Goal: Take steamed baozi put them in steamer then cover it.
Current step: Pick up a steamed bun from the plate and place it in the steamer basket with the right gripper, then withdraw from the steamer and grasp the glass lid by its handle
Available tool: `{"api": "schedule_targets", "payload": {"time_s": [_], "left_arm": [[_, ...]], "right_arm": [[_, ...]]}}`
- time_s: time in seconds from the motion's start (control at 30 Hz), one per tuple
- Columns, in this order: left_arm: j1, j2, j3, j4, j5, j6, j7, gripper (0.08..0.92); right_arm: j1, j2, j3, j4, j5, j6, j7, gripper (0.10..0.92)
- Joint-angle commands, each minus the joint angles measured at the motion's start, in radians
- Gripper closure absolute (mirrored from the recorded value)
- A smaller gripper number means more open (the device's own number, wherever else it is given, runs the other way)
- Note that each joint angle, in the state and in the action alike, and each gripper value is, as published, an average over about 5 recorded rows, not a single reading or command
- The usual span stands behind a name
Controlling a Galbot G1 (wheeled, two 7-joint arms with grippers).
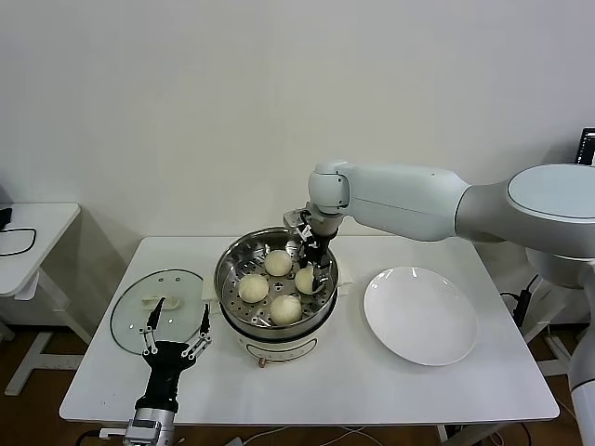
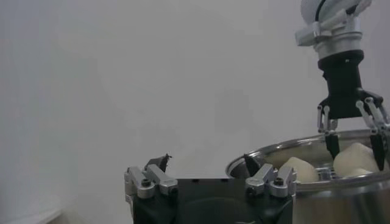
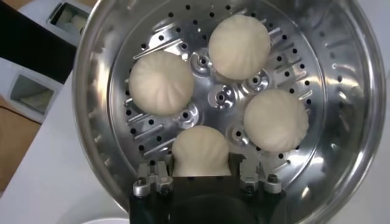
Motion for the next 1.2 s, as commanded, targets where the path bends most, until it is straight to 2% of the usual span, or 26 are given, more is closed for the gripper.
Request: {"api": "schedule_targets", "payload": {"time_s": [0.03, 0.13, 0.47, 0.63, 0.73, 0.83, 1.07, 1.2], "left_arm": [[0.0, 0.0, 0.0, 0.001, 0.0, -0.002, -0.001, 0.177], [0.0, -0.001, -0.001, 0.0, 0.0, -0.002, -0.001, 0.177], [0.002, -0.002, -0.005, -0.008, 0.0, 0.0, -0.001, 0.177], [0.003, -0.001, -0.006, -0.015, 0.0, 0.004, -0.002, 0.177], [0.002, 0.0, -0.005, -0.017, 0.001, 0.008, -0.003, 0.177], [-0.002, 0.003, -0.005, -0.017, 0.007, 0.012, -0.004, 0.177], [-0.015, 0.017, -0.006, -0.018, 0.04, 0.02, -0.015, 0.177], [-0.028, 0.024, -0.01, -0.02, 0.081, 0.027, -0.026, 0.177]], "right_arm": [[-0.014, 0.005, -0.002, -0.007, -0.015, -0.001, 0.009, 0.396], [-0.013, 0.003, -0.002, -0.004, -0.017, 0.0, 0.008, 0.378], [-0.004, -0.009, 0.02, 0.012, -0.016, 0.006, 0.009, 0.224], [0.006, -0.065, 0.089, 0.065, -0.013, 0.023, 0.022, 0.204], [-0.003, -0.128, 0.173, 0.111, 0.007, 0.055, 0.094, 0.203], [-0.02, -0.204, 0.248, 0.161, 0.049, 0.122, 0.263, 0.203], [-0.129, -0.381, 0.365, 0.317, 0.11, 0.299, 0.895, 0.203], [-0.252, -0.464, 0.492, 0.396, 0.122, 0.353, 1.158, 0.203]]}}
